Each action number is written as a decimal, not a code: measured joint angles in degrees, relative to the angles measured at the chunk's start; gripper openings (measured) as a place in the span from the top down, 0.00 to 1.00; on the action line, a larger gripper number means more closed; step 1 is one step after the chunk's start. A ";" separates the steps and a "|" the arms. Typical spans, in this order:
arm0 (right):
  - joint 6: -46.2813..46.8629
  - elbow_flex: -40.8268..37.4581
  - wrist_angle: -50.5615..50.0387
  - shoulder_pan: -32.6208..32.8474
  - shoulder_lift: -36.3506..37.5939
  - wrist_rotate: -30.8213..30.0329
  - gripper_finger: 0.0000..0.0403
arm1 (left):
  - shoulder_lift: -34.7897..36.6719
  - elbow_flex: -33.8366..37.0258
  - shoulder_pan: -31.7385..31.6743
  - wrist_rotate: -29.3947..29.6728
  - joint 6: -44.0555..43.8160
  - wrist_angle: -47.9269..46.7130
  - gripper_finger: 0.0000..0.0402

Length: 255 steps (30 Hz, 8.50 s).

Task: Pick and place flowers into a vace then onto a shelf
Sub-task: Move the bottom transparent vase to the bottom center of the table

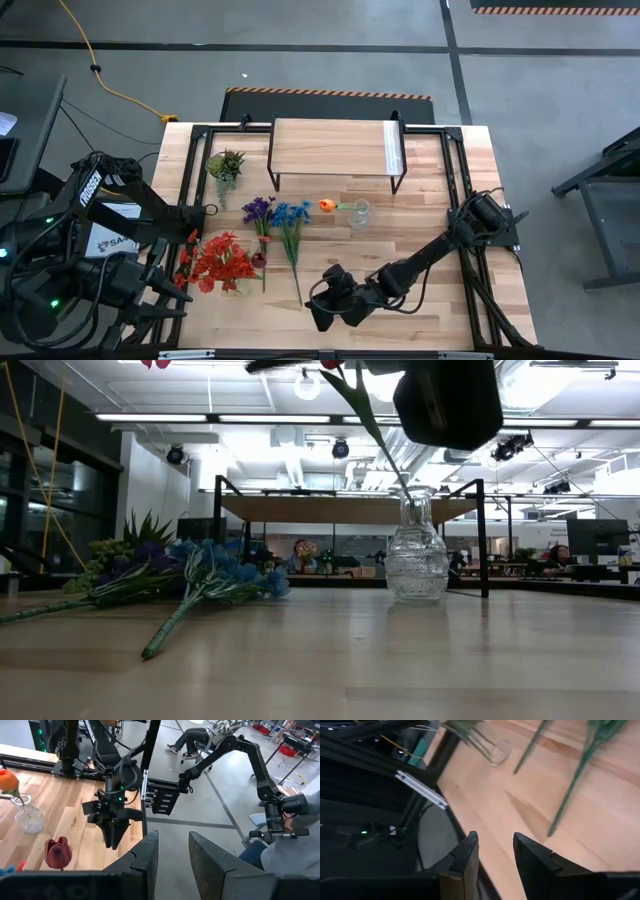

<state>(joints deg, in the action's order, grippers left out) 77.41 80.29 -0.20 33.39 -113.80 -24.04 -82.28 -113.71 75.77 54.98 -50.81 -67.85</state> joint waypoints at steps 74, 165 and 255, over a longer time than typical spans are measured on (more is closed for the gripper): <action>-2.86 0.02 7.35 -4.61 -5.35 9.59 0.72 | 0.53 0.00 0.00 6.10 -1.12 -7.98 0.64; -14.78 0.02 15.95 0.37 -5.29 8.12 0.72 | -13.51 4.98 3.45 -23.86 -58.27 -22.42 0.90; -20.92 0.02 12.97 0.42 -5.31 15.62 0.72 | -32.10 6.25 -6.04 -24.83 -49.98 -18.79 0.44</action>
<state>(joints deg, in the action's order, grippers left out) 56.49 80.31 12.77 33.80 -119.11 -8.43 -114.38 -107.46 69.73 30.16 -100.78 -86.64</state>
